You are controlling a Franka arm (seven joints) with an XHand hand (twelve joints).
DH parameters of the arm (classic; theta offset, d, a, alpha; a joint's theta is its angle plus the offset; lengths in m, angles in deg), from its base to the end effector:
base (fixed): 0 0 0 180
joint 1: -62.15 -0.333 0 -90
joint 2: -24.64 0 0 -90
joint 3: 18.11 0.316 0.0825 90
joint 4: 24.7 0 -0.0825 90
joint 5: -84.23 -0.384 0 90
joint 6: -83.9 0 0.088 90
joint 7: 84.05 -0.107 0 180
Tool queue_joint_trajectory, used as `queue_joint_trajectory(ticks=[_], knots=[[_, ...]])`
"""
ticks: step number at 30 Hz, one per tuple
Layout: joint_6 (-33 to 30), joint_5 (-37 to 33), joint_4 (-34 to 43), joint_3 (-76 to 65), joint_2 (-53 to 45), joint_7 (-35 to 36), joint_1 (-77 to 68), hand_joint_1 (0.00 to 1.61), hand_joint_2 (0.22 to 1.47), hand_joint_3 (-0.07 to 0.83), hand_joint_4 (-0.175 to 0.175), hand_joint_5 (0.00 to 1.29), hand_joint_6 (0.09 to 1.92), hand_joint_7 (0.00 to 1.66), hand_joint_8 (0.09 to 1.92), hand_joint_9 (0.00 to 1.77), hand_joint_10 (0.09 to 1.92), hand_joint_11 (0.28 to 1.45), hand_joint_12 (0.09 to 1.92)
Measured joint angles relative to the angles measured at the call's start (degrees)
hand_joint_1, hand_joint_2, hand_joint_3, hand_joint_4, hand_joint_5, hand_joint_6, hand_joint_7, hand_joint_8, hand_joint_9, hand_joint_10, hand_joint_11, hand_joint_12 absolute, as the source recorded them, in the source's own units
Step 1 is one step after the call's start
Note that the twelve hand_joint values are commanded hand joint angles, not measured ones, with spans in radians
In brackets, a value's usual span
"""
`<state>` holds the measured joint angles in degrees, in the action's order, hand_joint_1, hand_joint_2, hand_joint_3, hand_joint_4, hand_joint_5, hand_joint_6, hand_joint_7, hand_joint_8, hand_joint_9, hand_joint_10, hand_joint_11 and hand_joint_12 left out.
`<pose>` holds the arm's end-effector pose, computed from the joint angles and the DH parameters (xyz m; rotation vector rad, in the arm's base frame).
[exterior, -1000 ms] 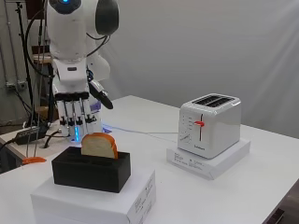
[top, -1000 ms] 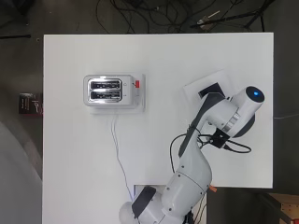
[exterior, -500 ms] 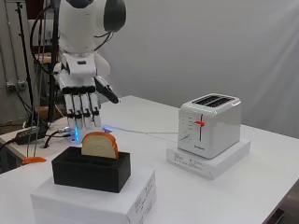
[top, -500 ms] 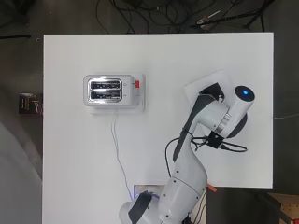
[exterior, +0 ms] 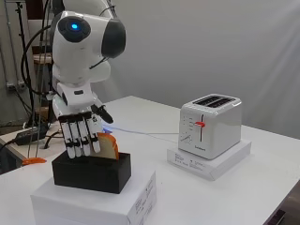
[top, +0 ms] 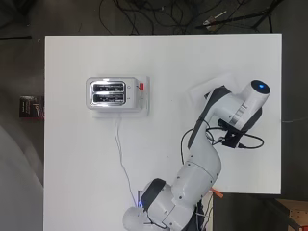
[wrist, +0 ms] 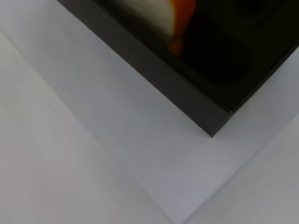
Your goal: Teleoperate dual arm-hand system to toast a bread
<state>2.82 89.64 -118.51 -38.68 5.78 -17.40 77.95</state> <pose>0.4749 -0.3401 0.4090 -2.6773 -0.7207 0.7052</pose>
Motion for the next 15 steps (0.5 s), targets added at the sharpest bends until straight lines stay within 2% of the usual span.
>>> queue_joint_trajectory(ticks=[6,7,8,9,11,13,15], knots=[[-0.02,-6.28,-1.32,-0.25,-1.01,5.91,1.5,0.4,1.04,0.009,0.042,0.51,0.09,0.55,0.09,0.65,0.09,0.46,0.09],[0.11,-7.19,-0.57,-0.13,-1.8,6.33,1.8,0.7,1.09,0.005,-0.036,0.65,0.41,0.67,0.4,0.76,0.09,0.5,0.09],[0.51,-7.85,0.34,0.05,-2.79,6.44,2.1,0.99,1.11,0.002,-0.099,0.74,0.8,0.79,0.64,0.9,0.3,0.6,0.09],[0.82,-8.38,0.95,0.07,-3.57,6.52,2.26,1.17,1.11,0.002,-0.137,0.76,1.03,0.86,0.77,1.0,0.57,0.7,0.09],[-0.08,-9.82,0.85,-0.1,-3.8,7.09,2.54,1.32,1.13,0.001,-0.167,0.73,1.24,0.92,0.91,1.06,0.87,0.8,0.09],[-2.47,-10.88,-1.47,-0.13,-2.37,7.02,2.72,1.27,1.16,-0.005,-0.154,0.72,1.29,1.02,0.92,1.19,0.57,0.85,0.11],[-5.51,-11.64,-5.11,-0.02,0.15,6.47,2.83,1.24,1.16,-0.002,-0.168,0.71,1.3,1.08,0.89,1.33,0.27,0.86,0.17]])
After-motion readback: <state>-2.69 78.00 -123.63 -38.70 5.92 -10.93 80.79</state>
